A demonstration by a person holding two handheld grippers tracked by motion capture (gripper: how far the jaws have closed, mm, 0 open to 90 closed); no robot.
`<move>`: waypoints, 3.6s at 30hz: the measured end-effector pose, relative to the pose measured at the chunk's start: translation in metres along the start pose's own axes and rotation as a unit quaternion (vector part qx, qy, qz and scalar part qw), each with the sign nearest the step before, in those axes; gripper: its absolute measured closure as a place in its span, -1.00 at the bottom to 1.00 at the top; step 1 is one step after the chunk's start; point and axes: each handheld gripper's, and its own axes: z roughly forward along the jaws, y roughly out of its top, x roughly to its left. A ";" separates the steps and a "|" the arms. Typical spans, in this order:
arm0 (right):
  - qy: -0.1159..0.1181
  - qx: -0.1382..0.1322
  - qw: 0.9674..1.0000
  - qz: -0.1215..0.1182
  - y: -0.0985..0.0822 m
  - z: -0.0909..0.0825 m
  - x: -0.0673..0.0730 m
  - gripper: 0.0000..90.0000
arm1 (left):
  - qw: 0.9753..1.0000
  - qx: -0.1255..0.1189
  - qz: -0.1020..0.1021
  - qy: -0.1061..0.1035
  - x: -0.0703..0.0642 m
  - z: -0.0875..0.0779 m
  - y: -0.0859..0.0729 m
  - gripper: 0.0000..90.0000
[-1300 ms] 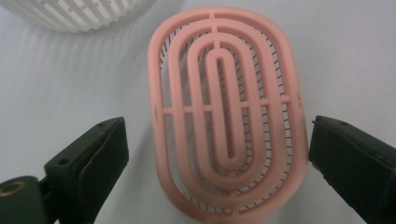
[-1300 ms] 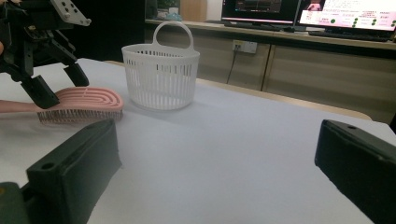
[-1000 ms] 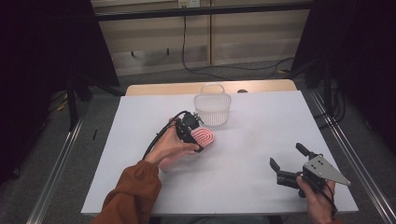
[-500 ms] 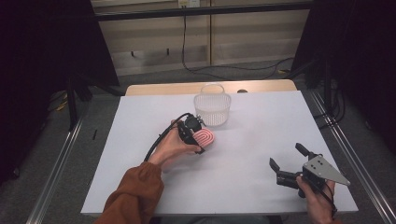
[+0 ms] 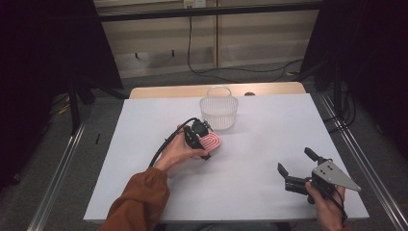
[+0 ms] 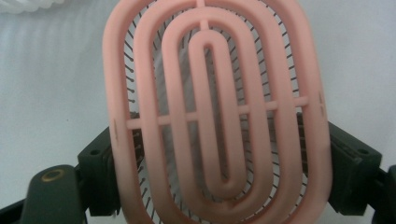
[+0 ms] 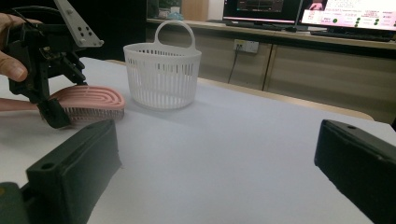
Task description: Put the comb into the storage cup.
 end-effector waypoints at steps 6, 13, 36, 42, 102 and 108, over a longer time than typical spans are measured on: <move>-0.001 0.000 1.000 0.000 0.000 0.000 0.000 -1.00 | 1.000 0.004 0.000 -0.011 0.003 -0.002 -0.001 -0.59; -0.003 -0.001 1.000 -0.001 0.000 0.000 0.000 -1.00 | 1.000 0.001 0.008 0.001 0.000 -0.002 -0.002 -0.59; -0.006 -0.002 1.000 -0.001 0.000 -0.001 -0.001 -1.00 | 0.999 -0.027 -0.004 0.017 0.002 -0.016 -0.005 -0.58; -0.007 -0.002 1.000 0.000 0.000 -0.001 -0.001 -1.00 | 0.999 -0.040 -0.008 0.030 0.002 -0.023 -0.006 -0.58; -0.008 -0.004 1.000 0.001 0.001 -0.001 -0.001 -1.00 | 0.958 -0.268 -0.052 0.084 -0.005 -0.090 -0.023 -0.57; -0.008 -0.005 1.000 0.000 0.001 -0.001 -0.001 -1.00 | 0.947 -0.302 -0.052 0.090 -0.007 -0.095 -0.025 -0.57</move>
